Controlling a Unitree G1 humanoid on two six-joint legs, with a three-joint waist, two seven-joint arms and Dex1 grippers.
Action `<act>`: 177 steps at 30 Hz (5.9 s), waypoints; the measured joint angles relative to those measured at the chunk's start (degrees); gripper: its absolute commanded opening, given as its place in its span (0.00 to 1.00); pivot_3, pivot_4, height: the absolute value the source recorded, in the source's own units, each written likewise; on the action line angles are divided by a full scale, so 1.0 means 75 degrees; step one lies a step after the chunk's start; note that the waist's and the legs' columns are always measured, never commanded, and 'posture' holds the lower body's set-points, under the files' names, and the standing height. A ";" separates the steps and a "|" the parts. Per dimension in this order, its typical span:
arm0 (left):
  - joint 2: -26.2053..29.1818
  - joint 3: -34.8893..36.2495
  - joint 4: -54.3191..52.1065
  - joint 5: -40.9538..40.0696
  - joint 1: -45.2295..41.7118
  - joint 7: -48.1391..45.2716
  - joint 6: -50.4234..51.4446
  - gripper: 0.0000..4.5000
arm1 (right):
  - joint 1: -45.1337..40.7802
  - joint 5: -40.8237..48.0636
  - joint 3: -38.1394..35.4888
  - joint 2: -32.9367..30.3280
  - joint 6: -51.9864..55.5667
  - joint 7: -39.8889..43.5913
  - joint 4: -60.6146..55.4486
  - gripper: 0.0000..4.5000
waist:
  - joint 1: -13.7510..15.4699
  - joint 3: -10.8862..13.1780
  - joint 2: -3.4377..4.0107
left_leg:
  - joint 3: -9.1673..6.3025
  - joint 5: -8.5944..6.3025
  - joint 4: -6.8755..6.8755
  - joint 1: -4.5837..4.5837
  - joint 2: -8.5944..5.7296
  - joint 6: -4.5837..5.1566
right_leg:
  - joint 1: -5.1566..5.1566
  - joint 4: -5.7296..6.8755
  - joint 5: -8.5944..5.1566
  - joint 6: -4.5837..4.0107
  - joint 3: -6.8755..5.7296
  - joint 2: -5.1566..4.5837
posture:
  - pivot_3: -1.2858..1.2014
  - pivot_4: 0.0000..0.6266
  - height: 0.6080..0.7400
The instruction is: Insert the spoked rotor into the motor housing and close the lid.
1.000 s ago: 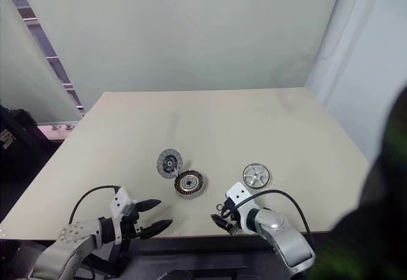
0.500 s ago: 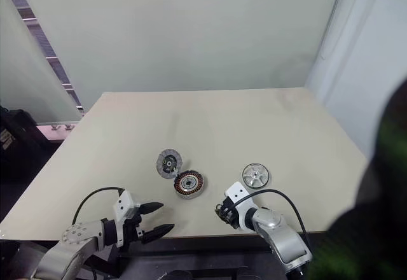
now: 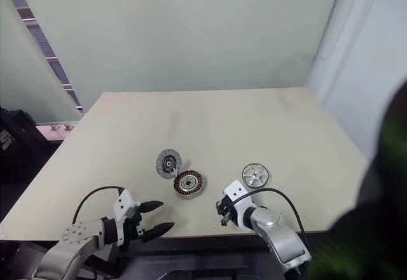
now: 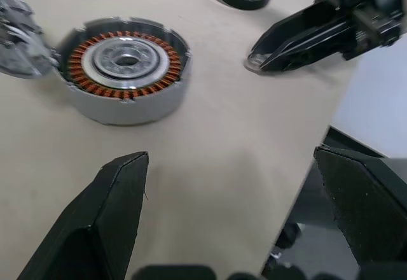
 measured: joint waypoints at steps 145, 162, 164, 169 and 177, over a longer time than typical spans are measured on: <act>-0.0075 0.0804 -0.0335 -0.0135 0.0120 0.0737 -0.0361 1.00 | -0.3308 -0.0550 -0.0293 0.2556 -0.0641 -0.0060 0.4038 0.28 | -0.0376 -0.0025 0.0023 | -0.0020 0.0017 -0.0005 0.0016 -0.0044 -0.0021 | -0.0019 0.0033 0.0044 -0.0025 0.0008 0.0031 | 0.52 0.00 1.00; -0.0314 0.0440 0.0126 -0.0120 -0.0554 0.0485 -0.0408 1.00 | -0.2691 0.0362 -0.2722 0.1046 0.1235 -0.1140 0.1276 1.00 | -0.0376 -0.0025 0.0023 | -0.0010 0.0016 0.0003 0.0013 -0.0046 -0.0020 | -0.0010 0.0029 0.0044 -0.0024 0.0008 0.0026 | 0.52 0.00 1.00; -0.0351 0.0411 0.0169 -0.0117 -0.0659 0.0457 -0.0413 1.00 | -0.2662 0.0360 -0.3087 0.0924 0.1170 -0.1517 0.1283 1.00 | -0.0372 -0.0025 0.0024 | -0.0009 0.0017 0.0002 0.0013 -0.0044 -0.0019 | -0.0010 0.0029 0.0044 -0.0024 0.0008 0.0027 | 0.52 0.00 1.00; -0.0380 0.0362 0.0217 -0.0116 -0.0701 0.0396 -0.0429 1.00 | -0.2451 0.0315 -0.3862 0.0532 0.1100 -0.2407 0.1612 1.00 | -0.0368 -0.0025 0.0024 | -0.0007 0.0016 0.0003 0.0013 -0.0047 -0.0017 | -0.0002 0.0024 0.0043 -0.0024 0.0008 0.0024 | 0.52 0.00 1.00; -0.0442 0.0244 0.0280 -0.0102 -0.0803 0.0346 -0.0443 1.00 | -0.2333 0.0843 -0.4740 0.0818 0.1310 -0.2870 0.2593 1.00 | -0.0377 -0.0024 0.0028 | 0.0007 0.0018 0.0006 0.0018 -0.0036 -0.0014 | 0.0002 0.0026 0.0044 -0.0024 0.0013 0.0030 | 0.52 0.00 1.00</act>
